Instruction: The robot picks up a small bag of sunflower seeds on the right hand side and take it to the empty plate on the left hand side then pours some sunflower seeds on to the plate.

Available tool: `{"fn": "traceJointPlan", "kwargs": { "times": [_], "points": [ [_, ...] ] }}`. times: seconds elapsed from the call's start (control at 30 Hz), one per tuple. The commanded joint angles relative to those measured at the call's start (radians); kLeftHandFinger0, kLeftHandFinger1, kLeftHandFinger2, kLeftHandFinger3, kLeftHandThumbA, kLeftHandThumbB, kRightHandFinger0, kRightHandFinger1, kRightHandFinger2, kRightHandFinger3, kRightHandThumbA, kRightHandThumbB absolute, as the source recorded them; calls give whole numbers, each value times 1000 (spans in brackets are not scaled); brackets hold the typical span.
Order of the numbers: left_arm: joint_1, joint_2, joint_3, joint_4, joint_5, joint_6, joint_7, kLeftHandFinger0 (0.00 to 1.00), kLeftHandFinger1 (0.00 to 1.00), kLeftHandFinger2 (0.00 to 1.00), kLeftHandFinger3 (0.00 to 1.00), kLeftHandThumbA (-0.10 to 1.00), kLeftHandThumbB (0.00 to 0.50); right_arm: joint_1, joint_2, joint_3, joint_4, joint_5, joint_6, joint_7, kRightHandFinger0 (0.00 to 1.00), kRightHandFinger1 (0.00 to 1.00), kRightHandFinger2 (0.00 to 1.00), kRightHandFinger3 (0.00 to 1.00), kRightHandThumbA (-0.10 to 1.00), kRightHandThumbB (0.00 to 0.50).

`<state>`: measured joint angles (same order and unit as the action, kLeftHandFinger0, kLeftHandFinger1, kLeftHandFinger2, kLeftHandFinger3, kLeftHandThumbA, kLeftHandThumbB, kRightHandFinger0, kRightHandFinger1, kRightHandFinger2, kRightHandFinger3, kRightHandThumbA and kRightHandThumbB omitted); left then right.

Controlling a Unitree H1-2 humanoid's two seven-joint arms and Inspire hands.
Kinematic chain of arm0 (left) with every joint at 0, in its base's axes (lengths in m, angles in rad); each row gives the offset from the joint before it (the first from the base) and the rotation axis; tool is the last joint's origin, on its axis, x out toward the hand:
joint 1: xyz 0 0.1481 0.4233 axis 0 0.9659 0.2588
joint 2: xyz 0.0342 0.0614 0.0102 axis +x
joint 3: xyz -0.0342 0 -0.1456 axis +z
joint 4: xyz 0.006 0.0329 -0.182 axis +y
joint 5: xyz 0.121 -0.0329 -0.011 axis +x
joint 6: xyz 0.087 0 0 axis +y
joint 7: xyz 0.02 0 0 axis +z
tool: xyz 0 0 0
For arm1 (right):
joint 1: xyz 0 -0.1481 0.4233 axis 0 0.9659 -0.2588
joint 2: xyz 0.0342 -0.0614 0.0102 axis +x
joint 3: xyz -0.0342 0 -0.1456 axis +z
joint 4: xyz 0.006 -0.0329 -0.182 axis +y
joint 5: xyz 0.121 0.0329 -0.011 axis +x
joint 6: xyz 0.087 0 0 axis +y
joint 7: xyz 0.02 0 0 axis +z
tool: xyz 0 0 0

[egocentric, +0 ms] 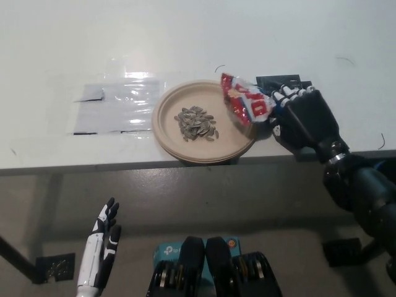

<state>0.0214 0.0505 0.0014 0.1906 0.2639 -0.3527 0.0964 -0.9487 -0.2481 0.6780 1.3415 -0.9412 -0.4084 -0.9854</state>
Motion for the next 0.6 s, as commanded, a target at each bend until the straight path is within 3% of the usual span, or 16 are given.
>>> {"fn": "traceJointPlan", "kwargs": {
  "times": [0.0,0.03,0.17,0.2,0.3,0.37,0.57],
  "points": [
    [9,-1,0,-4,6,-48,33,1000,1000,1000,1000,1000,165,-52,-36,-48,-2,63,-58,-103,0,225,862,753,-100,155],
    [10,-1,-1,-5,10,-47,35,1000,1000,1000,1000,1000,166,-55,-37,-63,-3,75,-57,-116,0,267,846,757,-100,177],
    [11,-1,-2,-5,8,-48,35,1000,1000,1000,1000,1000,165,-63,-43,-93,-3,96,-62,-124,0,312,819,758,-100,175],
    [12,-1,-3,-4,13,-47,37,1000,1000,1000,1000,1000,164,-66,-45,-101,2,97,-61,-127,0,206,805,777,-100,169],
    [13,-1,-4,-4,16,-49,38,1000,1000,1000,1000,1000,164,-69,-47,-118,1,110,-56,-118,0,149,791,749,-100,143],
    [14,-2,-4,-5,13,-44,38,1000,1000,1000,1000,1000,178,-69,-47,-129,4,118,-62,-121,0,135,781,735,-100,165],
    [12,1,-7,-4,15,-46,43,1000,1000,1000,1000,1000,171,-75,-45,-132,25,118,-52,-123,0,143,786,727,-100,157]
  ]
}}
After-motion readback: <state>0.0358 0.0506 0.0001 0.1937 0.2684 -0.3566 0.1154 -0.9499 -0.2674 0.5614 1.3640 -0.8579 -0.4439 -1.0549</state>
